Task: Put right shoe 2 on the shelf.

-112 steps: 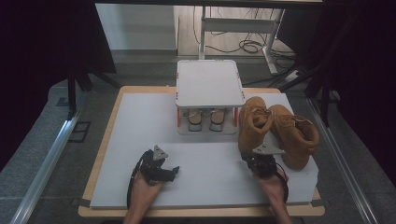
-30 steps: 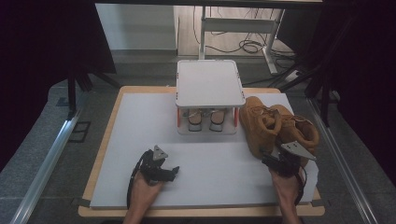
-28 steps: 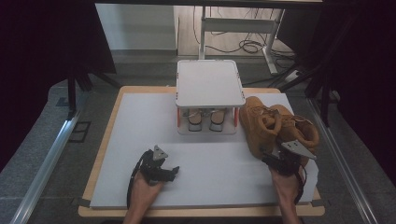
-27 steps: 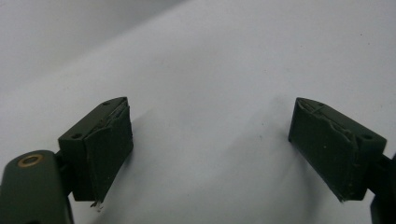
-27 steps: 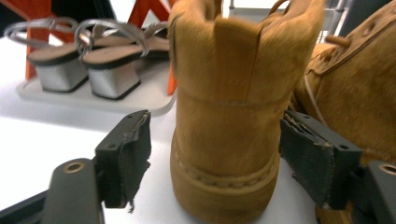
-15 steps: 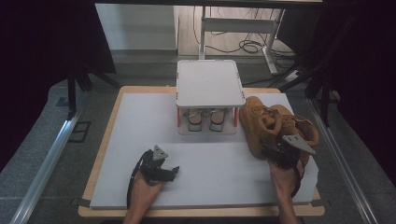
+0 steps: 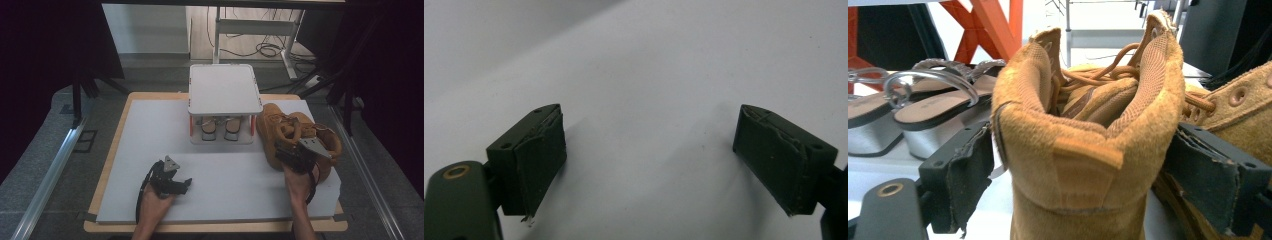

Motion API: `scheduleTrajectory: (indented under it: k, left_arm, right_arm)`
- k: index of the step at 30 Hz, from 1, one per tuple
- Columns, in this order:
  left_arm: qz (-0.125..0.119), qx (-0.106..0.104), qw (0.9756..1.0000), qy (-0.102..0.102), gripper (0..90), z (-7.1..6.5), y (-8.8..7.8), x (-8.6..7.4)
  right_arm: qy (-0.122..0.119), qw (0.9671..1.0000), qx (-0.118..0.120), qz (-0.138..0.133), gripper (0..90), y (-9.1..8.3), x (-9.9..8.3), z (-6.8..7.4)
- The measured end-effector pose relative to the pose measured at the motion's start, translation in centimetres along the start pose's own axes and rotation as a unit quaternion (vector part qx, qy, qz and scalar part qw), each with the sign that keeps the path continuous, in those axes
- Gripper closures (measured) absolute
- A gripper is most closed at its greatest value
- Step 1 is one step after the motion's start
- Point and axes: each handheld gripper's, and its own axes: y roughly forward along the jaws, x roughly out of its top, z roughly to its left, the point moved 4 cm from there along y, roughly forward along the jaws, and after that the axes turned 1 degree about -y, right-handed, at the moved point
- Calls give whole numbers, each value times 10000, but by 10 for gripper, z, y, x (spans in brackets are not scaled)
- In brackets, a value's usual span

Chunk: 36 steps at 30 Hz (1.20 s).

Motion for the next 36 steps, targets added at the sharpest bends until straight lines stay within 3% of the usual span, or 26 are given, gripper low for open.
scheduleTrajectory:
  k: [9, 15, 21, 30, 36]
  left_arm:
    - [-1, -1, 10000, -3, 135, 0, 0, 0]
    - [1, -1, 10000, -3, 134, 0, 0, 0]
    - [0, -2, 10000, -3, 134, 0, 0, 0]
    - [0, -1, 10000, -5, 135, 0, 0, 0]
    - [0, -3, 10000, -4, 134, 0, 0, 0]
  right_arm:
    - [-7, 9998, -205, -1, 94, 12, 4, 3]
    - [-120, 9996, -226, 93, 1, 19, 6, 9]
    - [-214, 9990, -347, 171, 2, 22, 7, 10]
    - [-61, 9988, -451, 156, 103, 25, 10, 7]
    - [-105, 9988, -425, 204, 241, 22, 11, 6]
